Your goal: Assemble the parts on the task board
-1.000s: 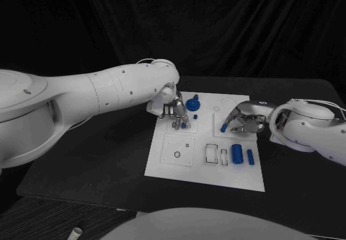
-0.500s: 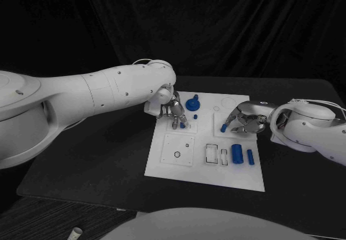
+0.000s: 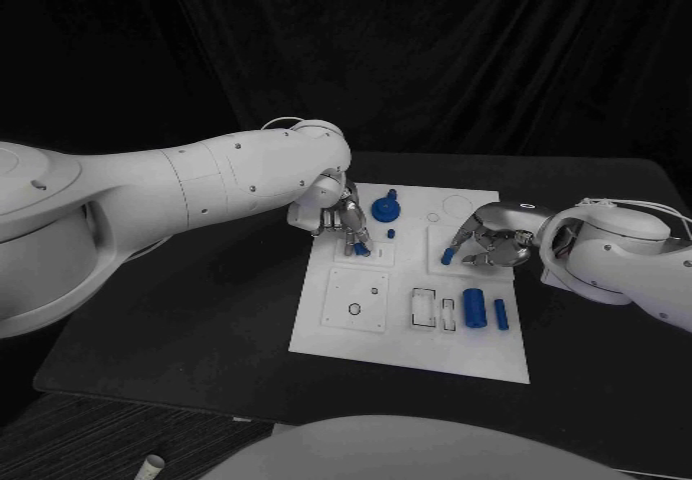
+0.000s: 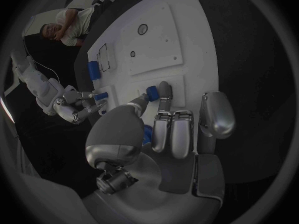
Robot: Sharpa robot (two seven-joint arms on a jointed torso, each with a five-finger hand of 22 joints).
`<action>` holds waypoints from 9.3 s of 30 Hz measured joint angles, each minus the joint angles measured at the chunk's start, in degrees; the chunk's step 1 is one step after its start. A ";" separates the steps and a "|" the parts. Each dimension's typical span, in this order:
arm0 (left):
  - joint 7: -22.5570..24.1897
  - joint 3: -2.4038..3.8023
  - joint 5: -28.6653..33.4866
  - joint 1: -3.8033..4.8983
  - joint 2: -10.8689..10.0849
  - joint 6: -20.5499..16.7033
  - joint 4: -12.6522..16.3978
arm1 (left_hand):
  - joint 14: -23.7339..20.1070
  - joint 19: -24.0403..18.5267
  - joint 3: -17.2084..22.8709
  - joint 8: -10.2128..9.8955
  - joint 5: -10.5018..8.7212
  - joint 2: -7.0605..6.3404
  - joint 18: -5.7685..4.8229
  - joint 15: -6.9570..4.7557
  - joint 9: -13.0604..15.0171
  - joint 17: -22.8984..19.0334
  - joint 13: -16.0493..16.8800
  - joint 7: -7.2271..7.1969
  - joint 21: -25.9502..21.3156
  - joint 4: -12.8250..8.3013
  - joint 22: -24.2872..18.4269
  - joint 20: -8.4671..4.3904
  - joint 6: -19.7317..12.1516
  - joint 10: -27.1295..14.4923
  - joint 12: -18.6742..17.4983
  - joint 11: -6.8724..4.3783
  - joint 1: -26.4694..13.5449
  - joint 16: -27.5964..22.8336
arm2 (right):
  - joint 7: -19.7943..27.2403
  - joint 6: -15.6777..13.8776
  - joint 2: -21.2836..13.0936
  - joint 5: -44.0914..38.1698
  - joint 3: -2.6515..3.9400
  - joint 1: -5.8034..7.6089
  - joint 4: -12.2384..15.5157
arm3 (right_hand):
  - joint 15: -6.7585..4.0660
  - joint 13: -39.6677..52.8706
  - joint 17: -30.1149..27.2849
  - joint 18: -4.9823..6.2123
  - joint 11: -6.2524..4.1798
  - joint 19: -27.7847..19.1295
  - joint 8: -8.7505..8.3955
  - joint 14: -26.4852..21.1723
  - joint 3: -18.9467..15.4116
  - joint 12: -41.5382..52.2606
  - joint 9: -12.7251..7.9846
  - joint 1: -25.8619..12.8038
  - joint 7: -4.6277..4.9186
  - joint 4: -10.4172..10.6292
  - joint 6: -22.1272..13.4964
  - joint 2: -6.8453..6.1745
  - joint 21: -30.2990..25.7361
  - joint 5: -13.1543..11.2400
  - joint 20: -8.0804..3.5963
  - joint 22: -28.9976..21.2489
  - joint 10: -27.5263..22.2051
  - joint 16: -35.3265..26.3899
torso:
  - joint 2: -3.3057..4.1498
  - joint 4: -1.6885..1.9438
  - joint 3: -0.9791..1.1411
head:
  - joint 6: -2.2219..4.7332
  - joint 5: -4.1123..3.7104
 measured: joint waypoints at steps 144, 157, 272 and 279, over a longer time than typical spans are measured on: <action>3.86 -0.11 1.54 0.69 -13.73 -12.26 17.50 | 0.21 0.00 -14.16 12.16 -0.33 -0.27 0.88 1.40 2.16 0.04 0.00 0.79 -0.71 4.64 0.00 1.21 -9.86 -0.27 -0.41 1.34 5.65 0.99 | 3.06 -6.67 -2.97 0.02 -0.12 0.22 3.53 | -0.01 -1.37 0.00 0.00 -0.35 2.93 0.38 0.00 -1.41 3.15 -0.18 -4.01 -0.41 2.22 0.41 -1.42 4.49 -4.46 -0.22 -0.03 3.85 1.91 | 0.04 -0.01 0.04 | 0.00 -0.38; 13.10 -0.09 -0.38 2.37 -25.00 -21.80 27.81 | 0.20 0.09 -14.78 19.57 8.40 1.49 0.88 1.00 6.77 0.04 0.01 -0.02 7.84 5.27 0.04 0.88 -14.03 -0.24 3.57 0.97 13.96 3.78 | 8.29 -15.03 1.18 -0.29 0.02 5.46 4.51 | -0.70 -1.31 0.00 -1.82 -1.27 3.85 0.32 0.18 -2.18 7.83 -0.80 -4.78 -1.23 2.49 -0.19 -1.84 11.22 -3.37 -0.96 -0.04 5.94 4.16 | 0.06 0.00 -0.28 | 0.00 -0.21; 36.49 -0.16 6.57 2.63 -30.76 -32.84 29.31 | 0.20 -0.11 -4.98 4.72 20.87 -1.56 0.88 3.07 -17.63 0.01 0.14 3.79 8.13 7.05 0.00 2.77 -12.98 -0.20 0.69 3.10 25.68 3.77 | 16.10 -4.69 18.96 -21.64 0.35 1.80 -11.71 | -3.57 -1.51 0.00 -2.66 -4.42 4.00 1.02 0.19 1.78 7.04 4.18 -3.58 -4.90 -1.03 1.09 -4.11 12.12 -1.82 -3.80 0.00 6.03 4.64 | 2.97 4.48 -4.09 | -0.01 -5.09; 36.09 -0.17 7.32 2.63 -30.56 -32.37 29.13 | 0.20 -0.11 -4.98 4.72 20.87 -1.41 0.87 3.07 -17.68 0.01 0.13 3.79 7.86 7.05 0.00 2.77 -12.98 -0.29 0.69 3.19 25.84 3.77 | 16.11 -4.99 18.33 -21.51 0.43 1.81 -11.32 | -3.42 -1.29 0.00 -2.66 -4.20 3.99 3.41 0.09 -0.14 7.11 4.52 -4.86 -5.22 -0.40 3.23 -3.59 12.12 -3.84 -3.37 -0.01 5.83 4.65 | 2.90 4.35 -4.06 | -0.01 -4.98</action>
